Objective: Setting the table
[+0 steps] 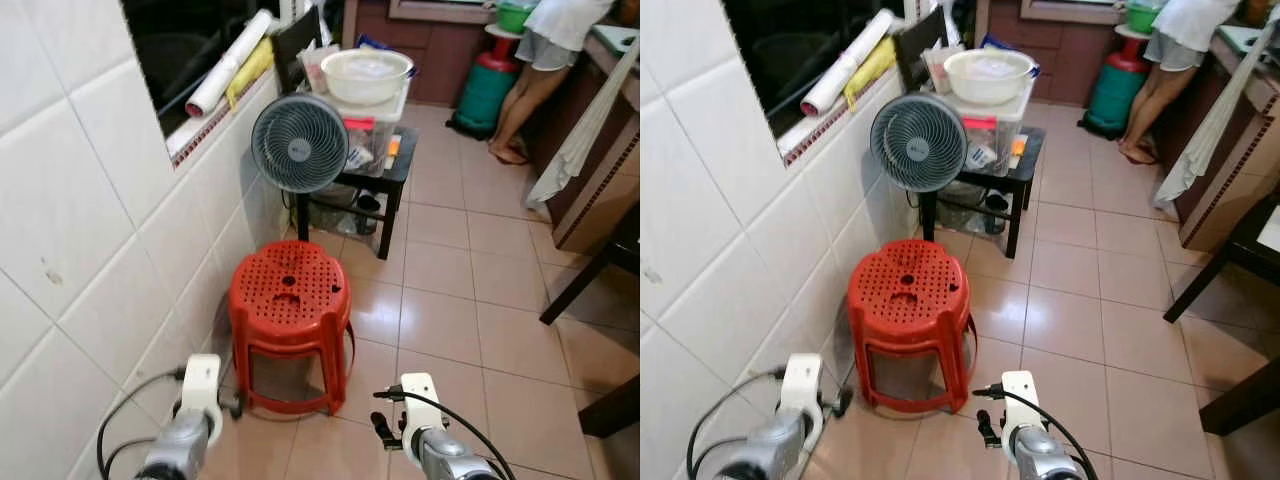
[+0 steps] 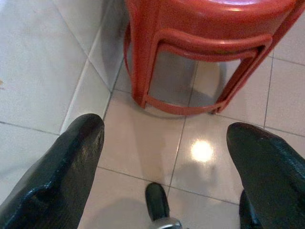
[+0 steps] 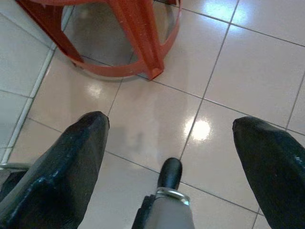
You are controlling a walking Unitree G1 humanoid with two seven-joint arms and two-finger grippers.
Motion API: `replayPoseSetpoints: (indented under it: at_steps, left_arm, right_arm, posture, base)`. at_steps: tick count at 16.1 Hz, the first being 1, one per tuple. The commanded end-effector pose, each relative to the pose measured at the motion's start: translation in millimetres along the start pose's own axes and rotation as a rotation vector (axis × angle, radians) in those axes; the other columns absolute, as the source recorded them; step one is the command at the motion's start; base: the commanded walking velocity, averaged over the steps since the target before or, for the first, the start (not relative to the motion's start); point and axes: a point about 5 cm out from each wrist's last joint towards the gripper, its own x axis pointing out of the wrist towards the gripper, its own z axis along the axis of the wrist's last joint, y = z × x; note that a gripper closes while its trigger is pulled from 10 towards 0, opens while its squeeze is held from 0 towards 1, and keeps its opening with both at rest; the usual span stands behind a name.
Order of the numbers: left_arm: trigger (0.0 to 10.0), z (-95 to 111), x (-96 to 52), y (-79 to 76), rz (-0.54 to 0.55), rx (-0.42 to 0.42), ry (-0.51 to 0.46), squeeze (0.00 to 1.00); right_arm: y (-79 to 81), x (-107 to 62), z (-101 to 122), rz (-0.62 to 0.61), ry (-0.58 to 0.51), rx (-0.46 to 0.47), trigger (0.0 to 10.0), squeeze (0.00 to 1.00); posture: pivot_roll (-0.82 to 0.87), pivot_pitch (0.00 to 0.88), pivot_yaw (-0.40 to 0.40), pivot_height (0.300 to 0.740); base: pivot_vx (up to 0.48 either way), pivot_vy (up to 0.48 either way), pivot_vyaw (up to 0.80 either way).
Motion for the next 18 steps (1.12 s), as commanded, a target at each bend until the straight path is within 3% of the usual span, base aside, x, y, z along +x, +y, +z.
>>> replayPoseSetpoints:
  at_steps: [1,7,11,12,18]
  left_arm:
    - [10.0,-17.2,-2.8,-2.8,-0.012,-0.001,0.062,0.00]
    - [10.0,-22.6,-3.8,-5.3,-0.035,0.024,0.087,0.00]
    - [10.0,-27.3,-4.5,-7.3,-0.047,0.057,0.117,0.00]
    - [10.0,-28.3,-4.7,-9.1,-0.061,0.032,0.118,0.00]
    - [10.0,-39.4,-7.0,-21.4,-0.114,0.082,0.146,0.00]
  right_arm:
    - [-5.3,-0.5,-0.3,-0.012,0.007,0.005,10.0,0.00]
    - [-5.1,-0.5,1.9,0.007,-0.010,0.020,10.0,0.00]
    - [-7.8,-1.1,-2.3,0.004,0.017,-0.022,10.0,0.00]
    - [-8.7,-1.4,-3.7,0.005,0.023,-0.025,10.0,0.00]
    - [-14.6,-3.2,-11.1,-0.010,0.050,-0.087,10.0,0.00]
  posture:
    - [-0.12,0.000,-0.012,0.740]
    - [-0.14,0.000,-0.001,0.740]
    - [-0.14,0.000,-0.002,0.740]
    - [-0.14,0.000,-0.003,0.740]
    - [-0.14,0.000,-0.007,0.740]
  base:
    - [0.000,0.000,0.00]
    - [0.000,0.000,0.00]
    - [0.000,0.000,0.00]
    - [0.000,0.000,-0.67]
    - [0.000,0.000,-0.73]
